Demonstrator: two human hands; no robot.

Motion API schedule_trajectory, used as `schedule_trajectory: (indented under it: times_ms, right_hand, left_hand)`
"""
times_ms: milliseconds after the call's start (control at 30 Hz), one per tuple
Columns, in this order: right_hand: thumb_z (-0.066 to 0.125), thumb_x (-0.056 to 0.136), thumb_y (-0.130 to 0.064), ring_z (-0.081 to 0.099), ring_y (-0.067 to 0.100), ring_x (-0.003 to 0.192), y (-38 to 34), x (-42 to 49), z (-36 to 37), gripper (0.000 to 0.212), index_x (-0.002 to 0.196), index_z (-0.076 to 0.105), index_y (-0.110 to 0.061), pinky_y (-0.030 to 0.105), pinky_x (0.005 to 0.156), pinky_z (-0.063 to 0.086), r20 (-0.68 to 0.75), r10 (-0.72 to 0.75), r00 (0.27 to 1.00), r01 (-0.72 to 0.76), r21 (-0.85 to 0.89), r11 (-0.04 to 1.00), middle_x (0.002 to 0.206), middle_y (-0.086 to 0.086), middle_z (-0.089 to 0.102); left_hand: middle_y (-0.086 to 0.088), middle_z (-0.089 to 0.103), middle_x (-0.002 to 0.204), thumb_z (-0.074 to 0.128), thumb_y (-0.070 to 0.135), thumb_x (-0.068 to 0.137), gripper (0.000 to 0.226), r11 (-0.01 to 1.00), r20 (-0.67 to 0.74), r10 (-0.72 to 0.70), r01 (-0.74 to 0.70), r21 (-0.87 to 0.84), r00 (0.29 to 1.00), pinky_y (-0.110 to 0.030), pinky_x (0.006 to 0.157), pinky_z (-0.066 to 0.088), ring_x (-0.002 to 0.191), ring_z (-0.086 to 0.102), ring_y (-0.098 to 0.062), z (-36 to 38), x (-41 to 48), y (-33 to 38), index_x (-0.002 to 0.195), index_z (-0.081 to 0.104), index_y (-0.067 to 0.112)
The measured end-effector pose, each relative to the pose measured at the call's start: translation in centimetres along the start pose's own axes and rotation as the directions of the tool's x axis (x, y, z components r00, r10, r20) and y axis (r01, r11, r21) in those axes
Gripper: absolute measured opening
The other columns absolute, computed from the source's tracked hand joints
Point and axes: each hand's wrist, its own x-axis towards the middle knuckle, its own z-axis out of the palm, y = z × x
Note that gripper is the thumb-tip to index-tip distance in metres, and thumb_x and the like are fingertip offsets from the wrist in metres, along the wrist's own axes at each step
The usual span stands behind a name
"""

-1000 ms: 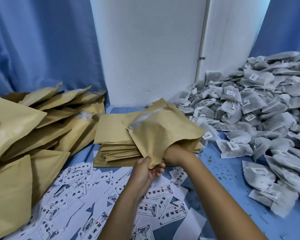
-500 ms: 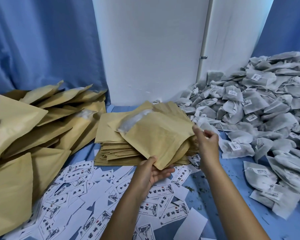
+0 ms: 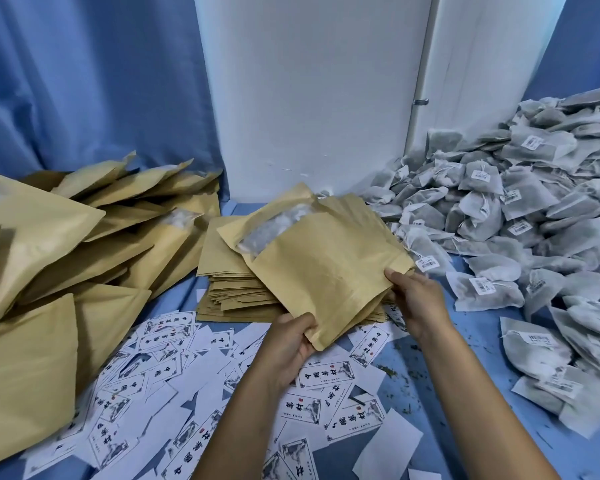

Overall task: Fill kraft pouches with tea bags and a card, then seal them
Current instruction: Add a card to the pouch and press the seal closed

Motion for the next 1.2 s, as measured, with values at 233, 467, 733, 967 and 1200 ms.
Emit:
schedule_trajectory:
  times_ms: [233, 467, 733, 967, 1200]
  right_hand:
    - [0.063, 0.082, 0.006, 0.049, 0.016, 0.055, -0.4, 0.0, -0.2, 0.016, 0.07, 0.059, -0.003, 0.016, 0.04, 0.044, 0.025, 0.021, 0.999, -0.02, -0.036, 0.999, 0.065, 0.006, 0.062]
    - [0.069, 0.082, -0.003, 0.063, 0.018, 0.054, 0.3, -0.5, 0.2, 0.008, 0.084, 0.064, 0.003, 0.021, 0.046, 0.049, 0.117, 0.023, 0.993, -0.011, -0.105, 0.994, 0.073, 0.011, 0.07]
    - [0.075, 0.077, -0.005, 0.069, 0.02, 0.066, 1.7, -0.6, 0.7, 0.01, 0.082, 0.068, 0.0, 0.028, 0.062, 0.057, 0.088, -0.055, 0.995, 0.069, -0.165, 0.984, 0.078, 0.01, 0.072]
    - [0.073, 0.077, -0.001, 0.063, 0.017, 0.048, 2.3, -1.0, 0.9, 0.012, 0.071, 0.065, 0.005, 0.024, 0.048, 0.053, 0.097, -0.041, 0.994, 0.06, -0.199, 0.978, 0.064, 0.014, 0.067]
    - [0.071, 0.08, -0.002, 0.066, 0.016, 0.052, 2.9, -2.1, 1.9, 0.011, 0.073, 0.064, 0.002, 0.023, 0.05, 0.053, 0.215, 0.066, 0.974, -0.037, -0.138, 0.99, 0.063, 0.007, 0.07]
  left_hand:
    - [-0.013, 0.073, 0.088, 0.075, 0.002, 0.069, 0.033, 0.999, 0.021, 0.007, -0.008, 0.048, 1.0, -0.03, 0.057, 0.055, 0.074, 0.07, -0.023, 0.3, 0.4, -1.3, 0.099, 0.063, 0.001]
    - [-0.014, 0.07, 0.086, 0.07, -0.006, 0.077, 0.028, 0.991, -0.103, 0.074, -0.061, 0.116, 0.992, -0.023, 0.043, 0.046, 0.068, 0.065, -0.024, 0.3, 0.6, -1.4, 0.102, 0.061, 0.0]
    - [-0.011, 0.07, 0.082, 0.068, -0.006, 0.078, 0.025, 0.987, -0.133, 0.104, -0.086, 0.135, 0.986, -0.024, 0.046, 0.043, 0.064, 0.064, -0.022, 0.3, 0.3, -1.3, 0.101, 0.062, 0.002]
    - [-0.016, 0.069, 0.097, 0.066, -0.01, 0.078, 0.032, 0.996, -0.118, 0.089, -0.086, 0.027, 0.989, -0.027, 0.049, 0.053, 0.078, 0.066, -0.024, 0.8, 0.2, -1.5, 0.108, 0.061, 0.0]
    - [-0.015, 0.071, 0.097, 0.067, -0.007, 0.078, 0.031, 0.995, -0.13, 0.1, -0.099, 0.011, 0.986, -0.024, 0.05, 0.052, 0.077, 0.068, -0.023, 0.7, 0.2, -1.5, 0.108, 0.062, -0.001]
